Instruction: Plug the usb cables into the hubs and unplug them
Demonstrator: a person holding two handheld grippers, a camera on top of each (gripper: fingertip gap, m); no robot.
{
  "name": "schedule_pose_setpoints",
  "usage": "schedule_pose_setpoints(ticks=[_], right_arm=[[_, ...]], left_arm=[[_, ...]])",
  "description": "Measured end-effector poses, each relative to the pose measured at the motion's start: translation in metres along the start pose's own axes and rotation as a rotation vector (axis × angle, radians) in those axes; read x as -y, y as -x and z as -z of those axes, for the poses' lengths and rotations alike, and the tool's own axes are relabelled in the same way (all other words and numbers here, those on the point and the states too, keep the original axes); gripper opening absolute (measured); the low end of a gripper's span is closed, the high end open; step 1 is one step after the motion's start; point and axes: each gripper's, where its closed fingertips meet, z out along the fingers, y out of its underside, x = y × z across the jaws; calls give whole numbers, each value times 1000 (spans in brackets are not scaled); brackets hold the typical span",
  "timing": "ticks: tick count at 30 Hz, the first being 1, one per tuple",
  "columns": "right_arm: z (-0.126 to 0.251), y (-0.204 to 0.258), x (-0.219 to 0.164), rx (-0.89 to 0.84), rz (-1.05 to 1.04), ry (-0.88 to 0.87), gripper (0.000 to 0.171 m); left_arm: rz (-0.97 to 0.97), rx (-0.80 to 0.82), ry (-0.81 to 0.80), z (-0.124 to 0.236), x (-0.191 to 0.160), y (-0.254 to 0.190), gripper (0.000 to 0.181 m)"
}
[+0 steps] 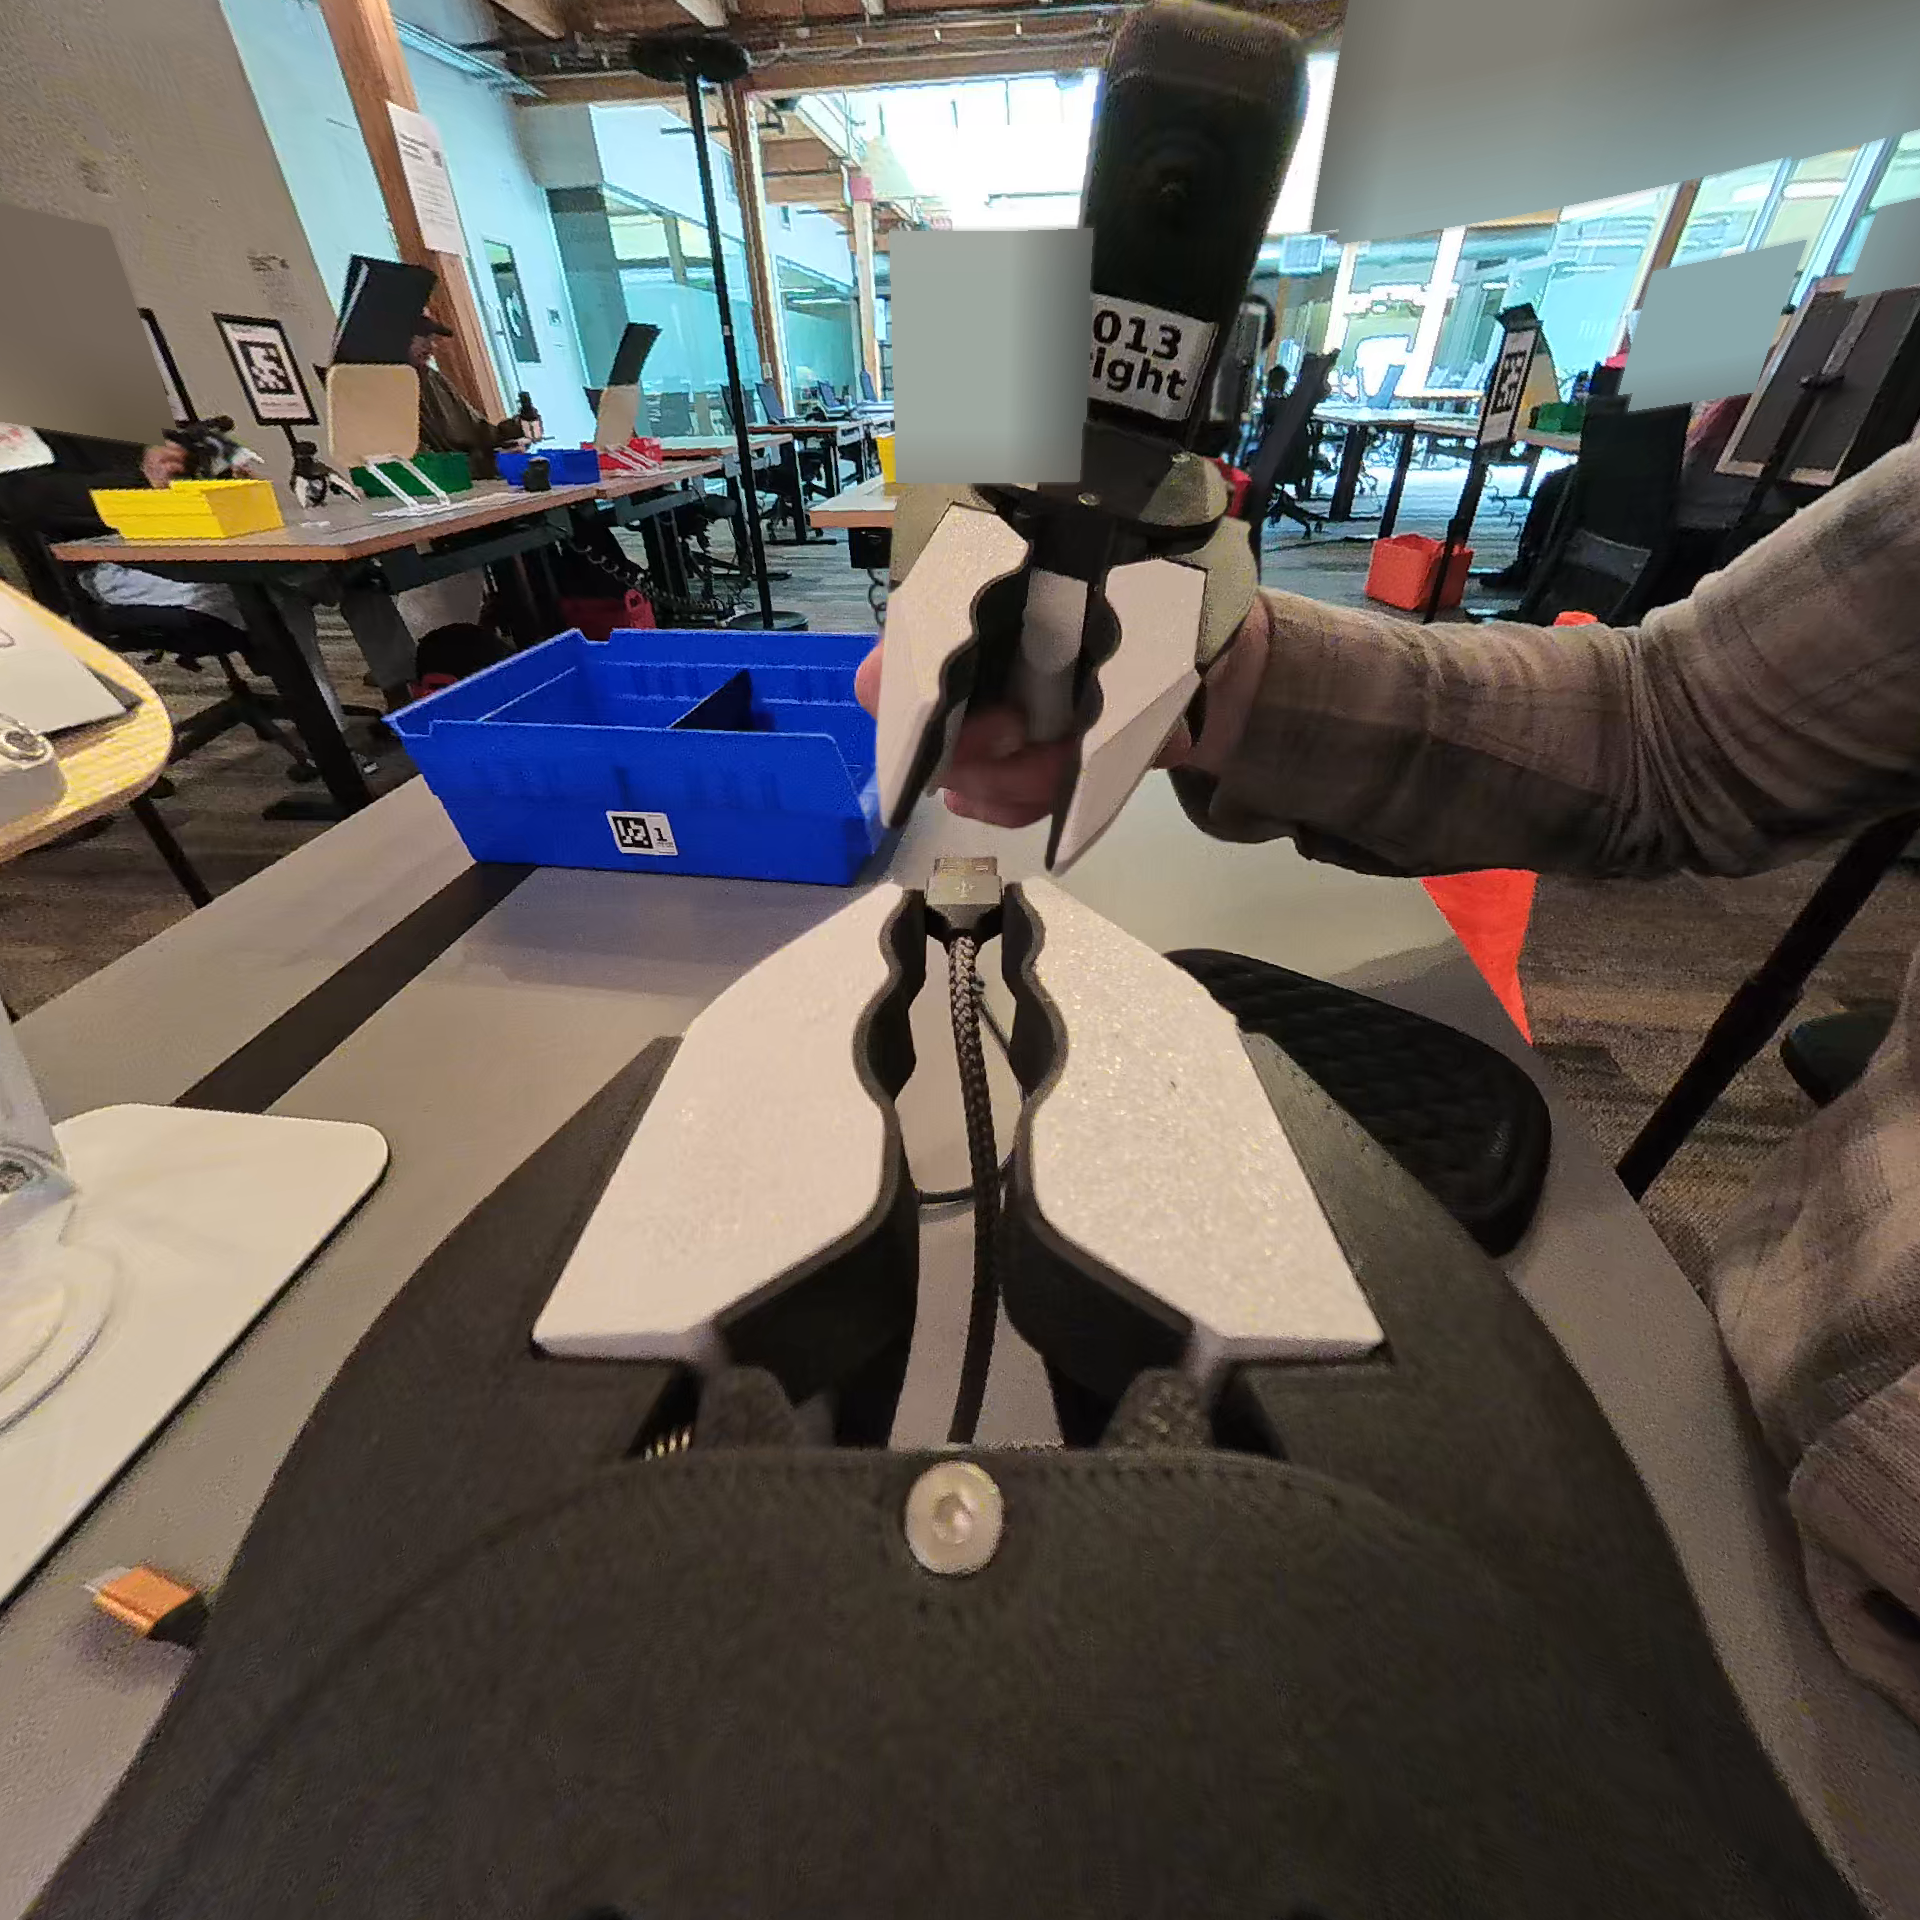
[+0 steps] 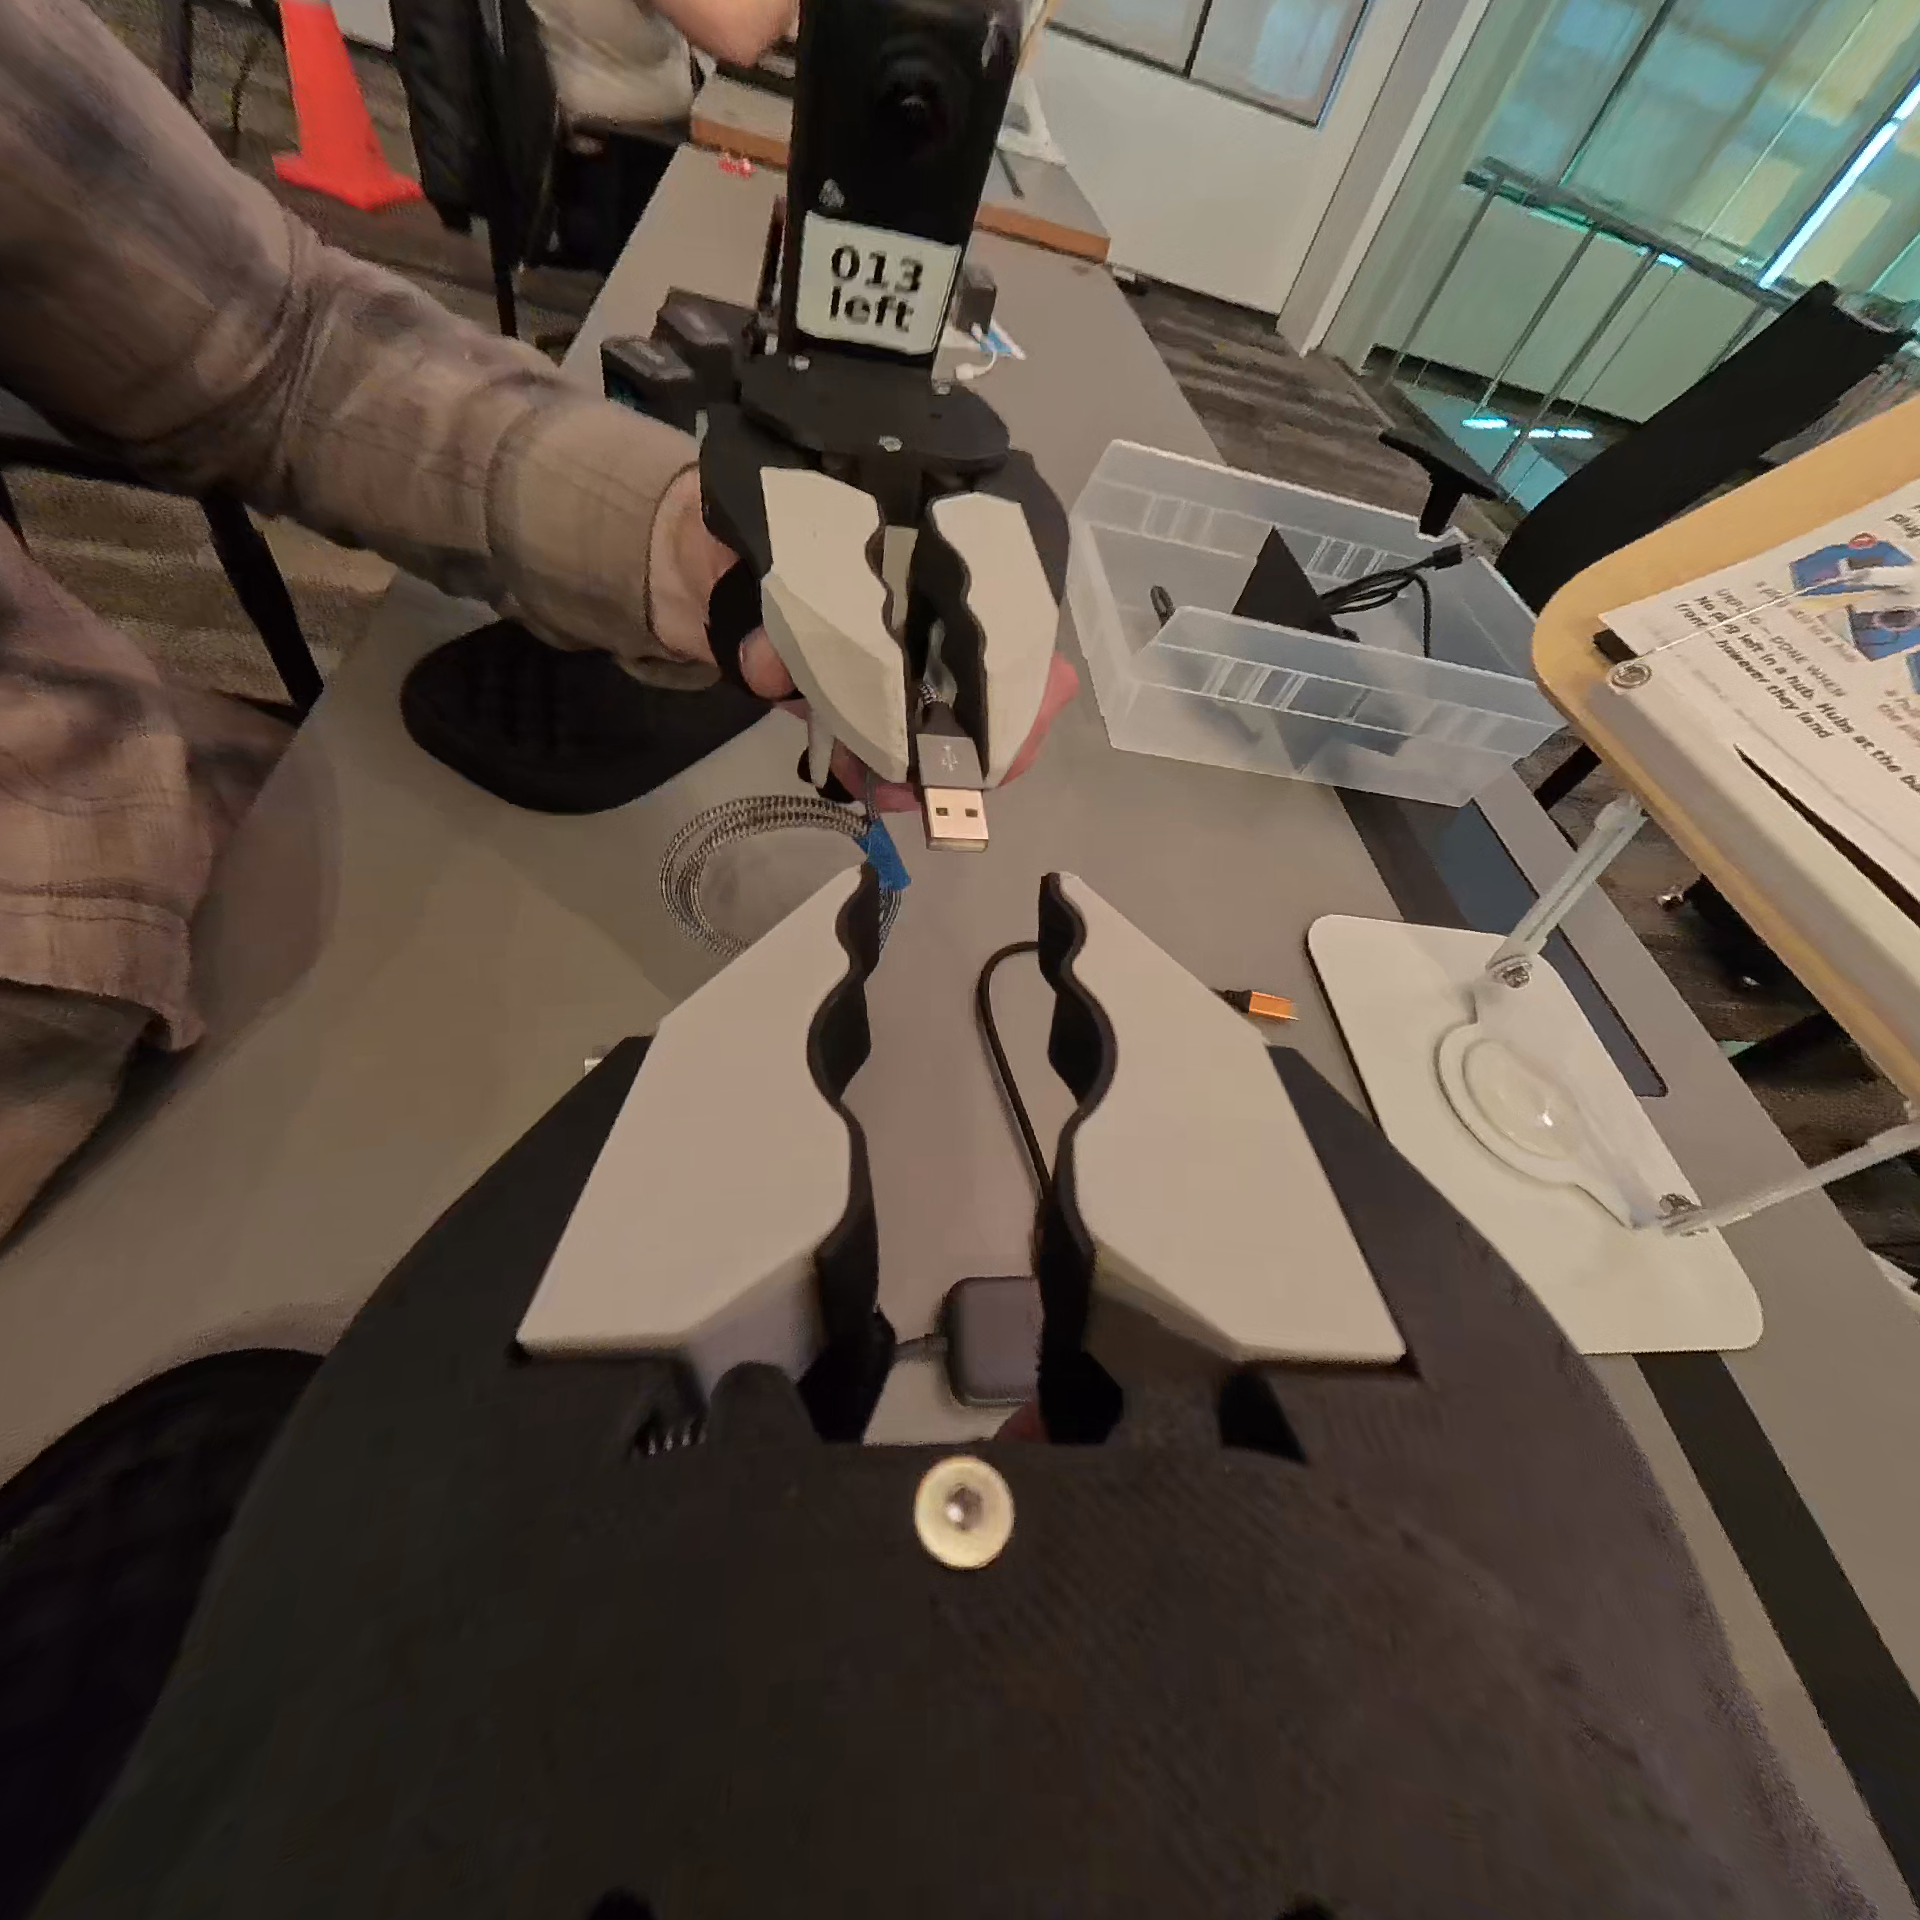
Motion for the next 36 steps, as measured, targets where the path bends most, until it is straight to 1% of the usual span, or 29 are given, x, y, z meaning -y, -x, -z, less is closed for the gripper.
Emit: schedule_pose_setpoints(ticks=[3, 4, 6, 8, 10, 12, 13, 14, 18, 20, 23, 26, 29, 33, 36], right_arm=[[-5, 4, -1, 17, 15, 21, 29], [-5, 3, -3, 18, 14, 27, 31], [-1, -5, -10, 2, 4, 61, 41], [5, -18, -29, -35, 7, 171, 55], [11, -26, -56, -46, 17, 321, 78], [15, -31, -79, -24, -5, 438, 97], [16, -33, -90, -11, -17, 495, 105], [17, -34, -100, 3, -26, 539, 109], [15, -45, -137, 44, -6, 699, 116], [9, -47, -152, 78, -26, 740, 120], [0, -50, -175, 119, -20, 814, 133], [-11, -52, -189, 149, -26, 845, 135], [-19, -52, -198, 179, -32, 867, 136], [-26, -47, -209, 234, -38, 909, 134], [-29, -47, -210, 250, -49, 918, 133]], left_arm=[[-19, -7, 17, -2, 0, -2, 14], [-28, -9, 24, -3, 0, -2, 14], [-43, -3, 52, -3, -2, -1, 14], [-52, 3, 88, -1, -3, 4, 14], [-40, -10, 149, 0, -6, 10, 14], [-54, 16, 150, -3, 3, 20, 14], [-68, 15, 169, -5, 6, 24, 14], [-95, 22, 186, -8, 9, 28, 14], [-155, 2, 205, -24, 29, 44, 14], [-187, -25, 221, -33, 39, 51, 14], [-242, -55, 233, -45, 53, 58, 14], [-304, -62, 241, -51, 58, 63, 14], [-301, -55, 225, -44, 58, 73, 14], [-282, -22, 184, -27, 57, 89, 14], [-258, 1, 165, -18, 57, 98, 14]])
